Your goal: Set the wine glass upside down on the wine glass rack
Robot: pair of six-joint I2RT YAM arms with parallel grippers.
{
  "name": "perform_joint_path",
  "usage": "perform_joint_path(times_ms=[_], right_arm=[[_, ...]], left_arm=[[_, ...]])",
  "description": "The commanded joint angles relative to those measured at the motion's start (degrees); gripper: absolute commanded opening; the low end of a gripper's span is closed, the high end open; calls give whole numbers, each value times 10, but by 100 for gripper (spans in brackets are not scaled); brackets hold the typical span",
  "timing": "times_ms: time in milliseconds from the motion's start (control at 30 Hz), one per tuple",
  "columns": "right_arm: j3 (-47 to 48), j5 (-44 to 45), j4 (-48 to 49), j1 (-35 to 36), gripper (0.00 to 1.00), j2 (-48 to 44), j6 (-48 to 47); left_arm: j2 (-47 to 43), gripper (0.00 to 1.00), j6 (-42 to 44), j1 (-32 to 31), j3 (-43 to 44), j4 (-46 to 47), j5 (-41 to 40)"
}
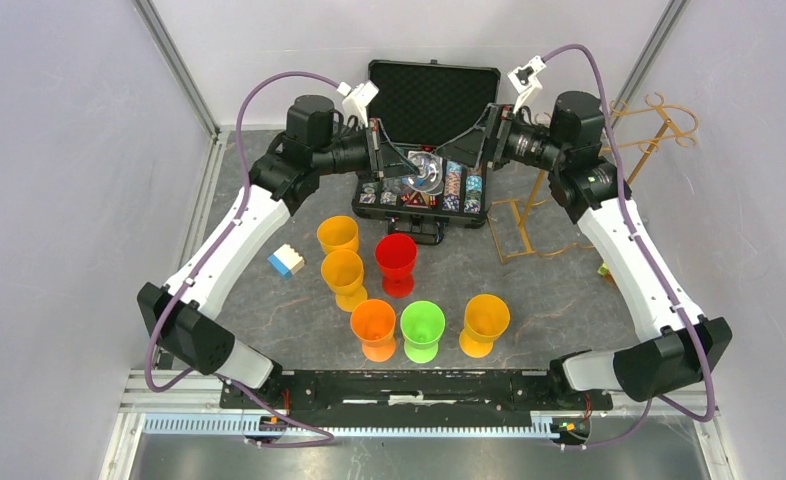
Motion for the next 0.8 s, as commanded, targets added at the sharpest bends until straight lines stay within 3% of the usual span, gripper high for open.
perform_joint_path(times_ms=[0,167,367,633,767], right_arm=[[-22,-46,74,-13,84,-14,103],[-43,-64,86,-13,75,-7,123],[-82,-98,182,-13,62,-10,181],[-115,-119,253,-13,30,-12,229],[-115,-123,258,-13,27,-10,233]], left_arm=[[-33,2,-18,-2,-1,76,29],[-35,2,-54,-2,-16,122,46],[-28,2,-96,-2,-30,175,63],[-17,2,-111,-2,-29,193,74],[-11,2,-113,-2,-30,193,77]])
